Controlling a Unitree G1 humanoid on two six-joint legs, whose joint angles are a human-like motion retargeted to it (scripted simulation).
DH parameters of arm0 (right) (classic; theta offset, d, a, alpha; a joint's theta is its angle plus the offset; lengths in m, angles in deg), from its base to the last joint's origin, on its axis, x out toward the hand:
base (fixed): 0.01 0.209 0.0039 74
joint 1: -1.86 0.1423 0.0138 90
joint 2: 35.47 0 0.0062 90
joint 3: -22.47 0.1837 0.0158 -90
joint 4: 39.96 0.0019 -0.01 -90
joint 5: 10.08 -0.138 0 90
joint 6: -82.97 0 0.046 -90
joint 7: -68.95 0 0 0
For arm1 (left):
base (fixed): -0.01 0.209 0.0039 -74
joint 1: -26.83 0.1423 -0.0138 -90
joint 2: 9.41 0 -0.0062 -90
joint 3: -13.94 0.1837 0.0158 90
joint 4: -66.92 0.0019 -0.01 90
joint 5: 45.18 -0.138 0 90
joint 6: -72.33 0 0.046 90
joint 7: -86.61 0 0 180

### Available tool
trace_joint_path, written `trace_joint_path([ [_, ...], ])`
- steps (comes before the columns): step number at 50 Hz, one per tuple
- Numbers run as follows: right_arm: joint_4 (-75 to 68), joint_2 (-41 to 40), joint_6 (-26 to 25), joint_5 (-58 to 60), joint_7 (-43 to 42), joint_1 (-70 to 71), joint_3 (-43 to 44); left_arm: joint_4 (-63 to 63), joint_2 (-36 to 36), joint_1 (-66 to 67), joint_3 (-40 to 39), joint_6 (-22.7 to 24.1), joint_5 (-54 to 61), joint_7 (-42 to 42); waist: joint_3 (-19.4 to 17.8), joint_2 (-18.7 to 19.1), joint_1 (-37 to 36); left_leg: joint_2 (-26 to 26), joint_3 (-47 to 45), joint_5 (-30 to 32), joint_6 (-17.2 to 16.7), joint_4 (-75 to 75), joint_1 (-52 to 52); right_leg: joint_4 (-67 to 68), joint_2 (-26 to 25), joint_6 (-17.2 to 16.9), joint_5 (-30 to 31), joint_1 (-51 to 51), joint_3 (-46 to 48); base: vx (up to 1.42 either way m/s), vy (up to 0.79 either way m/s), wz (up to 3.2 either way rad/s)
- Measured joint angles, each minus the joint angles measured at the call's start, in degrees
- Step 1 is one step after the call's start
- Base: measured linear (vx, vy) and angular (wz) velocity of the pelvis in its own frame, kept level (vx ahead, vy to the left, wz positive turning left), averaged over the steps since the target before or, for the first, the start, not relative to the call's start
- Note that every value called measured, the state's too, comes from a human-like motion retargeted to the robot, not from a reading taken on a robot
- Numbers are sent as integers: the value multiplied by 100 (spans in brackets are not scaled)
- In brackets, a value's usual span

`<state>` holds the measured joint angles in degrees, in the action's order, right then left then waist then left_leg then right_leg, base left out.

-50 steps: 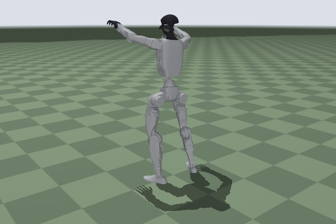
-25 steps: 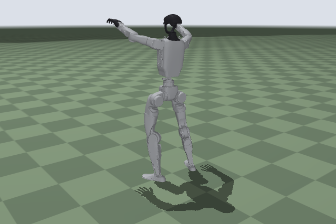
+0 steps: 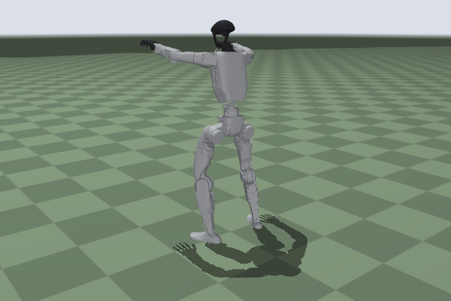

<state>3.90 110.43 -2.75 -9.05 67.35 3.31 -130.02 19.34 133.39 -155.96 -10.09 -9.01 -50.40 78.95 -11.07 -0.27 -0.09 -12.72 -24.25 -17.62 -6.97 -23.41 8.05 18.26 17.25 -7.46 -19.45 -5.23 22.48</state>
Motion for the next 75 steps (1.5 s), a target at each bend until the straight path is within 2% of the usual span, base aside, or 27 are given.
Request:
trace_joint_path([
  [5,-249,-116,-77,177,-370,218,139,49,22,-180,97,-28,102,-396,-982,-3,-92,-373,78,-545,4,-1357,585,1369,170,121,-637,-696,-302,-20,-3,-21],
  [8,-349,-193,-133,162,-567,400,234,-41,137,-449,337,-87,6,-616,-1608,60,-90,-735,275,-1024,147,-2545,1135,2444,236,201,-1106,-1202,-448,-20,-3,-14],
  [10,-379,-263,-167,120,-701,419,273,-115,182,-570,536,-144,-64,-769,-1798,107,-57,-945,469,-1302,285,-3317,1698,3174,291,259,-1381,-1703,-520,-20,-2,2],
  [12,-280,-273,-77,-676,-538,427,120,-173,266,-823,998,-325,62,-1122,-1873,142,19,-1075,676,-1520,509,-4008,2309,3881,379,430,-1621,-2254,-608,-19,-1,15],
  [16,-244,-335,-110,-788,-750,382,46,-223,164,-1095,1387,-443,173,-1298,-1873,210,110,-1202,1118,-1834,627,-5239,3637,5215,606,606,-2041,-3451,-784,-17,-1,25],
  [25,-422,-569,-258,-412,-1057,656,-618,-176,-204,-1112,1424,-473,245,-1492,-1873,492,233,-1334,1918,-2165,503,-7823,6321,7998,1059,956,-2822,-5952,-1568,-11,2,18],
  [32,-604,-857,-282,-431,-1180,1080,-1172,-32,-308,-1076,1424,-457,304,-1616,-1873,674,272,-1522,2489,-2323,773,-9718,8138,9888,1066,1094,-3055,-7787,-2438,-6,5,-11],
  [35,-622,-1011,-291,-486,-1158,993,-1338,22,-383,-855,1424,-449,342,-1630,-1873,483,107,-1840,2506,-2664,921,-10498,8191,10682,772,1069,-3055,-8385,-3119,0,5,-72],
  [37,-589,-1072,-305,-346,-1118,723,-1266,20,-454,-623,1424,-422,351,-1643,-1873,423,-12,-1999,2782,-3008,1110,-11156,8191,11192,578,946,-3055,-8472,-3406,2,8,-74],
  [39,-558,-1134,-321,-259,-1080,410,-1237,8,-546,-344,1424,-409,356,-1651,-1873,454,-95,-2078,3097,-3196,1145,-11649,8191,11610,409,893,-3055,-8472,-3597,-4,5,-50],
  [45,-556,-1271,-357,-237,-968,-187,-1369,-3,-781,322,1424,-386,417,-1686,-1873,466,-173,-1981,3780,-3238,1037,-12625,8191,12662,4,754,-3055,-8472,-4257,-8,0,-14],
  [55,-856,-1791,-464,-402,-878,-726,-1413,385,-1196,1064,1424,-469,436,-1815,-1873,261,-123,-1664,4320,-3238,670,-13432,8191,13589,-727,146,-3055,-8472,-5170,-1,0,0],
  [59,-921,-1878,-421,-443,-856,-763,-1352,567,-1121,1165,1424,-448,496,-1860,-1873,181,32,-1610,4287,-3236,635,-13440,8191,13586,-739,47,-3055,-8472,-5225,0,0,5],
  [67,-836,-1825,-363,-483,-767,-630,-1485,590,-905,1226,1424,-401,459,-1810,-1873,186,203,-1623,4240,-3233,661,-13331,8191,13436,-622,107,-3055,-8472,-5027,0,0,0],
  [75,-875,-1952,-392,-490,-757,-600,-1570,620,-954,1257,1424,-404,391,-1849,-1873,142,209,-1581,4372,-3234,621,-13471,8191,13608,-785,4,-3055,-8472,-5143,0,0,0],
])
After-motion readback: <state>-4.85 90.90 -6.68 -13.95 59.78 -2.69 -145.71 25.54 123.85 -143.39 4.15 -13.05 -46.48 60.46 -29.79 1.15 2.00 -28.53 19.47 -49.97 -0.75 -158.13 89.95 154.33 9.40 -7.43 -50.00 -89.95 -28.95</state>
